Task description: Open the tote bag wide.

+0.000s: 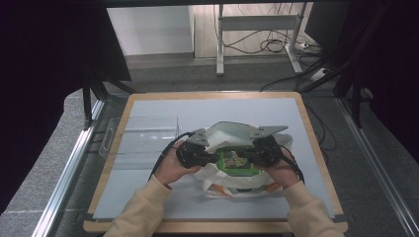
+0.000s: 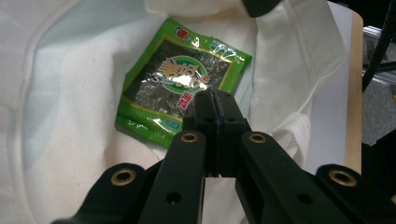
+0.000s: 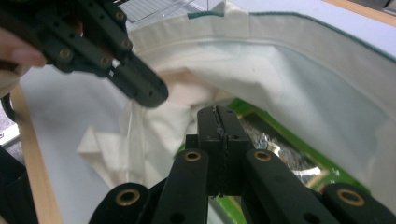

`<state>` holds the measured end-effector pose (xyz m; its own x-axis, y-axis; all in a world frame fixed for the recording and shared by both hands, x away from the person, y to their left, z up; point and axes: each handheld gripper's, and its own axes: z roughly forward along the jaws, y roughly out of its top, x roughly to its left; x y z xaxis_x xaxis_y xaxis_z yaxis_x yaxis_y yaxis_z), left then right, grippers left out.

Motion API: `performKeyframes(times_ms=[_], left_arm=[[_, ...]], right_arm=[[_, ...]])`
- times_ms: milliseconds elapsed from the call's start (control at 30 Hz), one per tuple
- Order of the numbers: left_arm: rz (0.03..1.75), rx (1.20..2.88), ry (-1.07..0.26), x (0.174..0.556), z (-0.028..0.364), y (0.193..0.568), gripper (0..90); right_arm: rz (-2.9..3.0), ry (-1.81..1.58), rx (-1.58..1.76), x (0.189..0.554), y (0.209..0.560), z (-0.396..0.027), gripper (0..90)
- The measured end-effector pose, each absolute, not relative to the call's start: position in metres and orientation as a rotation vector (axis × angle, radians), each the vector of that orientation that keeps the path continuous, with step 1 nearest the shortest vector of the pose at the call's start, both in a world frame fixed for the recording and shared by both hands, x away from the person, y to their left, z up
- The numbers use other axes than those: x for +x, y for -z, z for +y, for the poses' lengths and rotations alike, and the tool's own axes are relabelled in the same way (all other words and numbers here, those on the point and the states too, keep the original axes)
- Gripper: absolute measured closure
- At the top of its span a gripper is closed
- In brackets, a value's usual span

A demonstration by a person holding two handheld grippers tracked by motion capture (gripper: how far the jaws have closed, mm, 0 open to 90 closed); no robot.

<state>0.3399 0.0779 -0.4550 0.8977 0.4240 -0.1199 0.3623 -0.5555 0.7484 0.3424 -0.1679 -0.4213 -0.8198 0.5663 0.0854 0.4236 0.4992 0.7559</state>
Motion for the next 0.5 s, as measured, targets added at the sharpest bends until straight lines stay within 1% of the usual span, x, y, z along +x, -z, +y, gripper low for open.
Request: performKeyframes(times_ms=[200,300,333,500], left_arm=[[0.564,2.227,-0.083,0.339,0.079,0.459,90.0],[0.562,2.230,-0.075,0.339,0.080,0.460,90.0],[0.562,2.230,-0.070,0.339,0.080,0.461,90.0],[0.566,2.232,-0.057,0.338,0.079,0.462,90.0]], right_arm=[[2.616,-1.158,0.826,0.364,0.429,-0.144,89.0],[2.645,-1.110,0.821,0.376,0.439,-0.133,88.9],[2.667,-1.072,0.837,0.383,0.448,-0.128,88.9],[2.698,-1.037,0.849,0.394,0.460,-0.122,88.9]])
